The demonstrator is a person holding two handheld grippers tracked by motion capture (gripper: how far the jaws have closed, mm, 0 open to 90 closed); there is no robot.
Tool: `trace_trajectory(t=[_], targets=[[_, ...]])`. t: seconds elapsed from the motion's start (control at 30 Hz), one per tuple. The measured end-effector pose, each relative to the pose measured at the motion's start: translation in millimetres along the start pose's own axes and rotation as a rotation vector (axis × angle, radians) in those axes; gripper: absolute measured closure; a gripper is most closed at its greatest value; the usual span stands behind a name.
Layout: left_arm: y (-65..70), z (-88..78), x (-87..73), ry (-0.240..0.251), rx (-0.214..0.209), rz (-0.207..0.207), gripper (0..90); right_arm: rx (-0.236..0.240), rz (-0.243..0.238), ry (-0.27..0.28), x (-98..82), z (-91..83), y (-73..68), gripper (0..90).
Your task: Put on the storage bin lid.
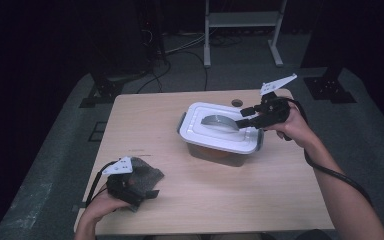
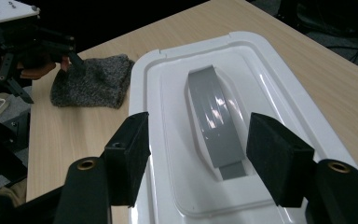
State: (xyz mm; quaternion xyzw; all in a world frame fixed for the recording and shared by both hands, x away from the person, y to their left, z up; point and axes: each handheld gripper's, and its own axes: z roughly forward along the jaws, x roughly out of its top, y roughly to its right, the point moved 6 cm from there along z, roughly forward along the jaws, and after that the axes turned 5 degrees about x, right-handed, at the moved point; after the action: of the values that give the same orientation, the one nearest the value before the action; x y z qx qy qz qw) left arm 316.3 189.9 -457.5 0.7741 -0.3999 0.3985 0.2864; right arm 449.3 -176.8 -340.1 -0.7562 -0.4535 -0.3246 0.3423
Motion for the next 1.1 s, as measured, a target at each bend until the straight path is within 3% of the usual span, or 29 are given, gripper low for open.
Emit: trace_trajectory(t=[0.63,1.1], targets=[[-1.0,0.4,-1.2,-0.001,0.002,-0.007,2.6,-0.033,0.021,-0.001,-30.0,-32.1,-5.6,36.9],[-0.9,1.0,-1.9,-0.007,0.000,-0.006,2.6,-0.045,0.062,0.002,-54.7,-43.5,-5.2,36.3]])
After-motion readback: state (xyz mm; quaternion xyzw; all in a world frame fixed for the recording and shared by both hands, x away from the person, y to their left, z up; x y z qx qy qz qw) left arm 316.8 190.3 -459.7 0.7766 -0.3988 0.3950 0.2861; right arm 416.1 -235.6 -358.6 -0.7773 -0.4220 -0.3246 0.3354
